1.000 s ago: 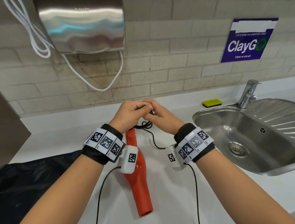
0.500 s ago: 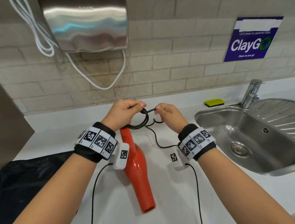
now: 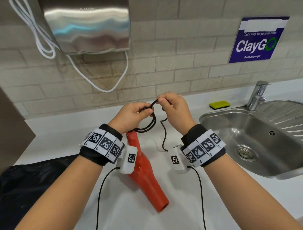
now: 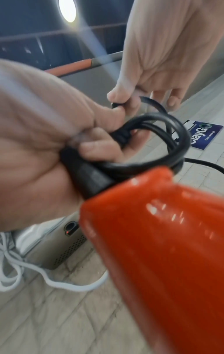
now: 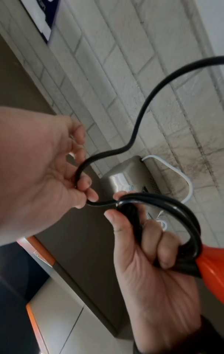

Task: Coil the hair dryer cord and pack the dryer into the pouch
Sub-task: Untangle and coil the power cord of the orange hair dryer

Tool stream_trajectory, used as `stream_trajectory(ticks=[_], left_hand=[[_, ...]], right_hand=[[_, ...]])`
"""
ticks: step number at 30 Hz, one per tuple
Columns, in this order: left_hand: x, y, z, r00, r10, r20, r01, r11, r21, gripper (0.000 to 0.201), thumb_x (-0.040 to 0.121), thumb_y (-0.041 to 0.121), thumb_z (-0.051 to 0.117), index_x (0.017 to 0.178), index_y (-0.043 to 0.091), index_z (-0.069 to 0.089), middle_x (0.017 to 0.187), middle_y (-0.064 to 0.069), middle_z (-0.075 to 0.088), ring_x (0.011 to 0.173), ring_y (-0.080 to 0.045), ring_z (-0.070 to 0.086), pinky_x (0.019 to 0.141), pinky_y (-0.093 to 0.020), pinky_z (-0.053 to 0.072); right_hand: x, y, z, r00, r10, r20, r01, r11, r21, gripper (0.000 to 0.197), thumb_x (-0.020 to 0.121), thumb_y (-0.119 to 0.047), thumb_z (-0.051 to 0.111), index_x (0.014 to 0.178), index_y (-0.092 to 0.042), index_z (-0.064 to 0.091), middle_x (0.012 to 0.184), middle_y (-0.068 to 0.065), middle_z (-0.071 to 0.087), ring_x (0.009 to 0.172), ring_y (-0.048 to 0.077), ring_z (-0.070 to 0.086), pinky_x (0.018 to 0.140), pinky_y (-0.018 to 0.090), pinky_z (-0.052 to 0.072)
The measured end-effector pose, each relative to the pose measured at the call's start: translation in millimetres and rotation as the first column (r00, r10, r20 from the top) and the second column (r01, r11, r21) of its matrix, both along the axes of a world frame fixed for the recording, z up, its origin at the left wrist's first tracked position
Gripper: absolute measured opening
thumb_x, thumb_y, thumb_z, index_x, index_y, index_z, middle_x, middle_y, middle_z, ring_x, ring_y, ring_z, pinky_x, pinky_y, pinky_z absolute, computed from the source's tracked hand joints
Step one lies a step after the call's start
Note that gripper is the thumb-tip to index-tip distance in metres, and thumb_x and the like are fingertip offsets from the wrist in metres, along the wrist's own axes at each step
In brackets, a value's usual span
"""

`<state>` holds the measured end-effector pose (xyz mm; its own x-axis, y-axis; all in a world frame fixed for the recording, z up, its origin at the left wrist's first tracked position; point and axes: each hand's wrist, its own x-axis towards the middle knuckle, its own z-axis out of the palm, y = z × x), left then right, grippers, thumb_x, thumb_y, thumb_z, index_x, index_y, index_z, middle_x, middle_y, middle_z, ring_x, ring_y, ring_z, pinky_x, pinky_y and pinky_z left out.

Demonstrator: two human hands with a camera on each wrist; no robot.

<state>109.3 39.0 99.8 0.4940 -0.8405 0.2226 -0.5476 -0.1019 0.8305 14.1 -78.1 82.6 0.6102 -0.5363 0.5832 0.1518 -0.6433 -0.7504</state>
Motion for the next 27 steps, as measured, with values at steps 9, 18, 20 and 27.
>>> stream_trajectory(ticks=[9,18,20,27], left_hand=[[-6.3,-2.3,-7.7,0.994,0.108,-0.030,-0.110,0.993,-0.048,0.018,0.092,0.019,0.053,0.102,0.010,0.065,0.074,0.006,0.060,0.036,0.010,0.045,0.042,-0.003,0.030],[-7.5,0.7,-9.9,0.989,0.147,-0.013,-0.148,0.987,-0.057,0.019,0.092,0.021,0.053,0.104,0.011,0.065,0.075,0.007,0.061,0.037,0.011,0.046,0.046,-0.005,0.030],[-7.9,0.9,-10.7,0.989,0.149,-0.009,-0.149,0.987,-0.056,0.020,0.092,0.021,0.053,0.104,0.011,0.065,0.075,0.008,0.061,0.037,0.010,0.046,0.051,-0.011,0.030],[-6.9,-0.9,-12.2,0.987,0.160,0.015,-0.159,0.985,-0.061,0.019,0.092,0.023,0.053,0.101,0.013,0.066,0.075,0.008,0.062,0.038,0.010,0.046,0.053,-0.016,0.030]], right_hand=[[-37.1,-46.3,-57.0,0.624,-0.069,-0.778,0.099,0.995,-0.008,0.036,0.087,-0.021,0.058,0.121,-0.009,0.053,0.105,0.007,0.056,0.092,0.020,0.055,0.076,0.024,0.044],[-68.9,-65.8,-135.3,0.056,-0.329,-0.943,0.073,0.943,-0.324,0.041,0.082,-0.019,0.060,0.120,-0.008,0.049,0.125,0.011,0.052,0.115,0.030,0.050,0.095,0.037,0.044],[-73.1,-66.9,-144.1,0.087,-0.378,-0.922,0.125,0.922,-0.367,0.045,0.084,-0.012,0.052,0.128,-0.013,0.041,0.131,0.009,0.042,0.123,0.031,0.038,0.100,0.042,0.040],[-64.6,-59.2,-145.7,-0.059,-0.335,-0.940,0.025,0.941,-0.337,0.036,0.082,-0.014,0.055,0.117,-0.016,0.054,0.119,0.005,0.057,0.116,0.026,0.048,0.098,0.037,0.042]])
